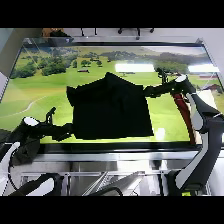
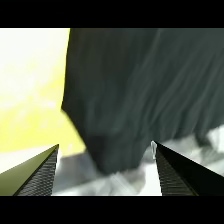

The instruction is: Fold the shirts.

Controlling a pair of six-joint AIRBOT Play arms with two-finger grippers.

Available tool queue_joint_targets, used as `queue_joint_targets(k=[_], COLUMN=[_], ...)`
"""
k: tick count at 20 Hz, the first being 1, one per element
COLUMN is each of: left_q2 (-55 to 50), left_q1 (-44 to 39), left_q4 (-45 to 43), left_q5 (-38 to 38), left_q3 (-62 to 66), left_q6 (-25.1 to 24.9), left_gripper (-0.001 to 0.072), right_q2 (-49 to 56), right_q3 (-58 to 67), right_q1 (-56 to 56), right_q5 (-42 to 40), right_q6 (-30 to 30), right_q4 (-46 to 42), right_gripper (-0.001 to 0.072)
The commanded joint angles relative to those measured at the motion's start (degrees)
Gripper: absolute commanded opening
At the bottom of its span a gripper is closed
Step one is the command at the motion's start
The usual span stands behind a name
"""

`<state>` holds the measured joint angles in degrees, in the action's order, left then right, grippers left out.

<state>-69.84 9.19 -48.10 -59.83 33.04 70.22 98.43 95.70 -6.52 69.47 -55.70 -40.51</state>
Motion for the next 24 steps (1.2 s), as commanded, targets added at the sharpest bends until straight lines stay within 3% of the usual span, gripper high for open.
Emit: queue_joint_targets(k=[1,3,4,5,6,7,8,9,11,15,18,21,24], left_q2=[-1.90,-6.12,-8.48,-10.36,-12.04,-13.22,-13.97,-14.16,-13.88,-15.37,-22.08,-30.91,-39.12], left_q1=[-0.17,-1.51,-2.69,-3.85,-5.01,-5.92,-6.80,-7.26,-7.17,-4.72,-4.70,-6.36,-6.99], left_q4=[6.14,5.64,5.66,5.64,5.68,5.68,5.68,5.62,5.25,-5.95,-9.44,-9.44,-9.40], left_q5=[5.57,4.15,3.50,2.82,1.77,0.92,0.04,-0.63,-1.18,-0.79,-1.73,-2.38,-4.22], left_q3=[0.02,2.01,3.13,4.33,5.92,7.56,9.53,11.65,16.90,33.05,48.68,62.58,74.38], left_q6=[-2.34,-3.58,-3.63,-4.15,-5.33,-5.40,-5.38,-5.29,-4.79,2.67,4.87,4.94,5.88], left_gripper=[0.0652,0.0650,0.0526,0.0237,0.0048,0.0016,0.0016,0.0016,0.0015,0.0014,0.0014,0.0014,0.0015], right_q2=[0.15,0.15,0.15,0.15,0.15,0.15,0.15,0.07,-0.52,-3.72,-10.62,-22.77,-37.40], right_q3=[-0.02,-0.02,-0.02,-0.02,-0.02,-0.02,-0.02,0.00,-0.02,-0.90,-11.50,-32.54,-53.66], right_q1=[1.01,1.01,1.03,1.03,1.01,0.98,0.90,0.70,-0.31,-2.08,0.31,6.84,16.68], right_q5=[-0.70,-0.61,-0.48,-0.26,-0.02,0.11,0.68,1.75,3.78,9.94,12.85,7.19,-7.32], right_q6=[0.42,0.42,0.39,0.39,0.42,0.35,0.17,0.15,-0.11,-2.38,-2.84,-2.99,-6.73], right_q4=[1.36,2.34,2.71,3.10,3.54,3.52,3.54,3.48,3.45,3.04,3.26,3.30,7.72], right_gripper=[0.0500,0.0500,0.0497,0.0396,0.0259,0.0224,0.0150,0.0029,0.0028,0.0027,0.0027,0.0027,0.0028])
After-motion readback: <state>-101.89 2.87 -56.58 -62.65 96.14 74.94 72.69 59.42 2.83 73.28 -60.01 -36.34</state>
